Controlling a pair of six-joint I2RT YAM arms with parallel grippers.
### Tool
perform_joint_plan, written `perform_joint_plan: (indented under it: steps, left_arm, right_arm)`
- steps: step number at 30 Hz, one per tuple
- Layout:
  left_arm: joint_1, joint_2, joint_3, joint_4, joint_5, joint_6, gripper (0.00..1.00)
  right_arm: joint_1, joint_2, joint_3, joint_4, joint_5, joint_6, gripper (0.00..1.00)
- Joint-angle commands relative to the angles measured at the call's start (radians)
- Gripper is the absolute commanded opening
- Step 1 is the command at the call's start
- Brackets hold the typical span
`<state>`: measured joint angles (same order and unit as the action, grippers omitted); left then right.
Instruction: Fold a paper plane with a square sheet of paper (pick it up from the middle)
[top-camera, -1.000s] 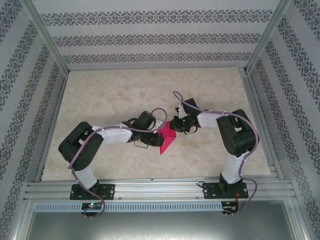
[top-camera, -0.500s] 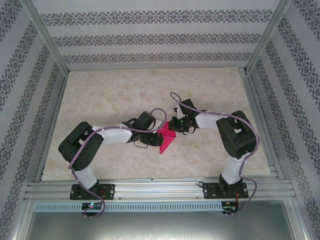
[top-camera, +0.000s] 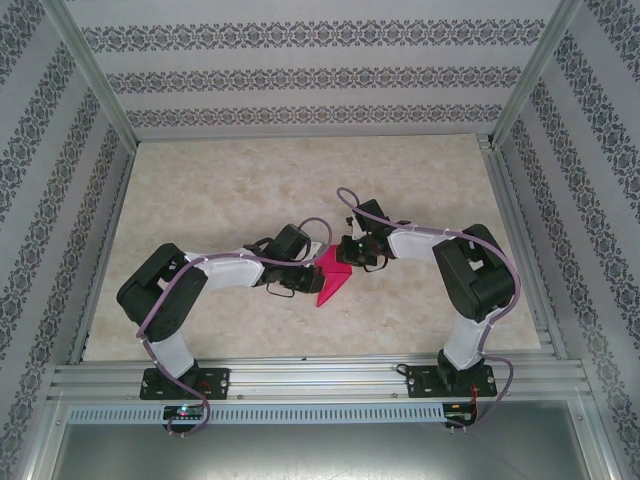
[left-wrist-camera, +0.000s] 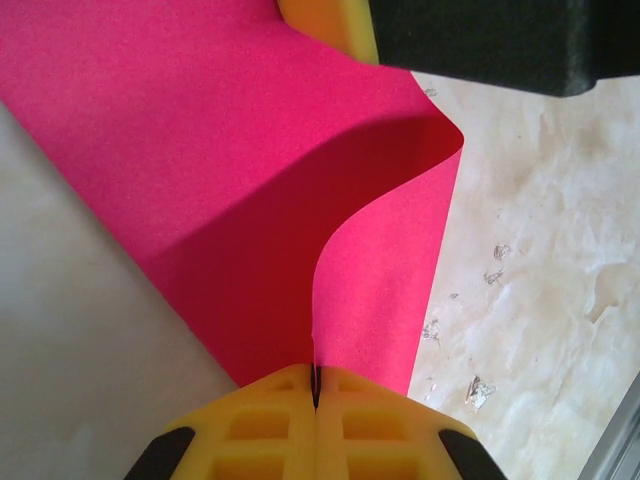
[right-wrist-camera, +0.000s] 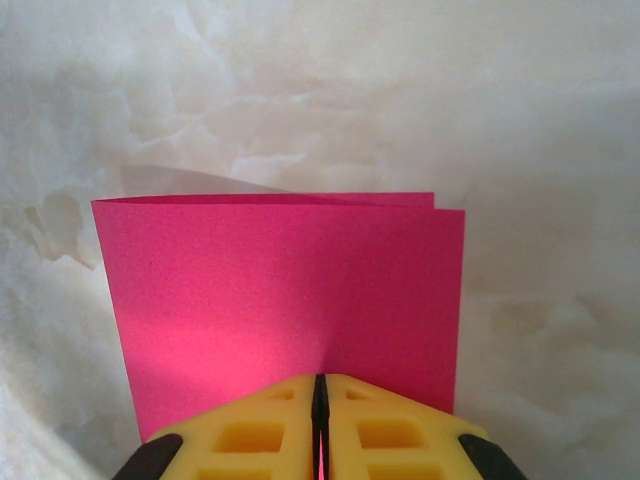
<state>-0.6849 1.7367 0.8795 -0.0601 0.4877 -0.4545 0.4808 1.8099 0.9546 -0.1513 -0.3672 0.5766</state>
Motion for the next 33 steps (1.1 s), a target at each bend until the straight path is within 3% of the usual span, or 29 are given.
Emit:
perform_joint_plan:
  steps: [1, 33]
  left_arm:
    - [0.016, -0.012, -0.003, 0.001, -0.018, -0.017, 0.06]
    - [0.016, -0.086, -0.013, -0.035, -0.048, -0.037, 0.06]
  right_arm:
    - [0.01, -0.035, -0.024, -0.034, 0.029, 0.017, 0.12]
    - [0.025, -0.285, -0.137, 0.023, 0.08, 0.087, 0.18]
